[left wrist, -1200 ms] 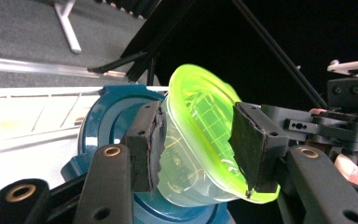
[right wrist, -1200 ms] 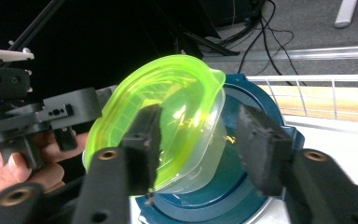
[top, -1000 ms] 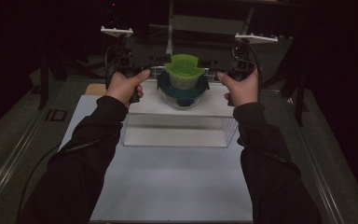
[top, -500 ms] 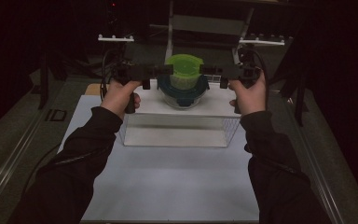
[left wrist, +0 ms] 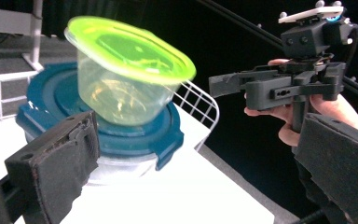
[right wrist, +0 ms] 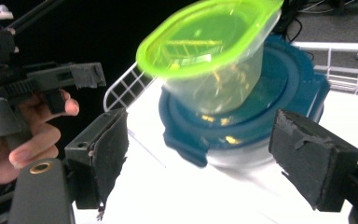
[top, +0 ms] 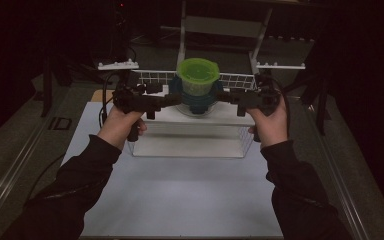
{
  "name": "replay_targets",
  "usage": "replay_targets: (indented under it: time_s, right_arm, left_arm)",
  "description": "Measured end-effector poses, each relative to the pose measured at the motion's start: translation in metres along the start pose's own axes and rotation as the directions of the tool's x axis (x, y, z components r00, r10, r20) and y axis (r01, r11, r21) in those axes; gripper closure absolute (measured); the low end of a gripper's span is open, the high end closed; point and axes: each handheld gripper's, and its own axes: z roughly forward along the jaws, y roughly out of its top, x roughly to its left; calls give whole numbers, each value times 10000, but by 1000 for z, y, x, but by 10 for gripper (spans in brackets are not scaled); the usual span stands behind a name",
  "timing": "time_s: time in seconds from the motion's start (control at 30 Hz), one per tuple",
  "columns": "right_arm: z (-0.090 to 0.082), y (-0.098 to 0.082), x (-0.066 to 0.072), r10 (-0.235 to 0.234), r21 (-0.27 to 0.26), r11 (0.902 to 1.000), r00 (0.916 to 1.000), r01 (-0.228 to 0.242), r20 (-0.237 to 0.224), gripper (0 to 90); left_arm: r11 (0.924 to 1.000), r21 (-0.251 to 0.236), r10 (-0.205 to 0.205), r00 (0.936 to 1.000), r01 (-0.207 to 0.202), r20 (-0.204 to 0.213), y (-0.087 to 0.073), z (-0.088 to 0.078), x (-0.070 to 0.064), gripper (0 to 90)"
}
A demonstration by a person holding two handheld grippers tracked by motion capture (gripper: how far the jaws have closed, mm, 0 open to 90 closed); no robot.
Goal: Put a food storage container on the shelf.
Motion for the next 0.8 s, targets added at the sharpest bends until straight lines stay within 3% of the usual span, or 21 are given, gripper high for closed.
replay_targets:
  time_s: [0.17, 0.27, 0.47, 0.63, 0.8]
  right_arm:
    - [0, -20, 0, -180, 117, 9998, 9998, 181, -67, 193]
    - [0, -32, 0, -352, 126, 9993, 9994, 353, -72, 193]
    - [1, -55, -2, -402, 111, 9991, 9988, 405, -266, 193]
    - [1, -75, -4, -604, 246, 9978, 9979, 610, -247, 193]
    - [2, -93, -8, -550, 140, 9983, 9970, 558, -547, 193]
  left_arm:
    - [9996, 74, 290, 9996, -291, 10, -14, -5, -4, 0]
    - [9996, -140, 228, 9997, -227, 57, -23, -9, -4, 0]
    - [9972, -78, 743, 9972, -742, 125, -43, -17, -8, 0]
    - [9953, 126, 964, 9953, -965, 60, -63, -20, -13, 0]
    - [9941, 368, 1014, 9945, -1024, 260, -83, -21, -16, 0]
